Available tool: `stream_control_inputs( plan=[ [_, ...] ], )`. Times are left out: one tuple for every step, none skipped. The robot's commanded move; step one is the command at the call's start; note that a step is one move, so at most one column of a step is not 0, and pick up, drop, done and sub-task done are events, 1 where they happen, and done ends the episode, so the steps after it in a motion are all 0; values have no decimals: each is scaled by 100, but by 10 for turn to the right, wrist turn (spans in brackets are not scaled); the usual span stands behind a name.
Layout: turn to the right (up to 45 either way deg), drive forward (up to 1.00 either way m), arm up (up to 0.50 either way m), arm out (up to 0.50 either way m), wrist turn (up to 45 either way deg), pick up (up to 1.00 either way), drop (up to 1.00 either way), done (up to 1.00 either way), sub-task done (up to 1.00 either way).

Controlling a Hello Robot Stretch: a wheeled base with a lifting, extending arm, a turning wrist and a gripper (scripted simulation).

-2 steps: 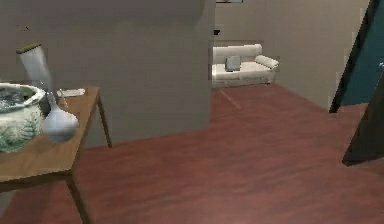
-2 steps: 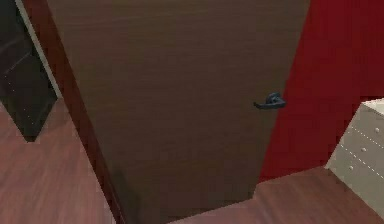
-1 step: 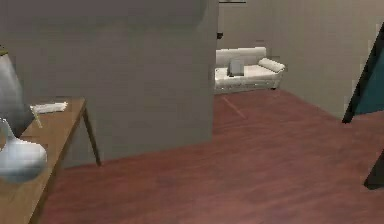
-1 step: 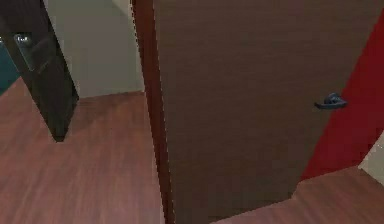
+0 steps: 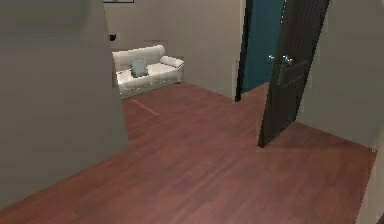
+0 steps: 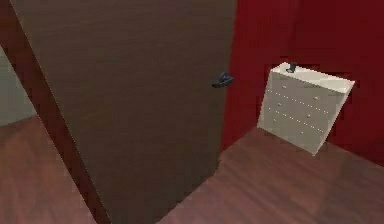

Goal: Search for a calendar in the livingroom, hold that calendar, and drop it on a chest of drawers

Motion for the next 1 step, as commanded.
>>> stream_control_inputs(
  plan=[
    [0,100,0,0,0,0,0,0,0]
  ],
)
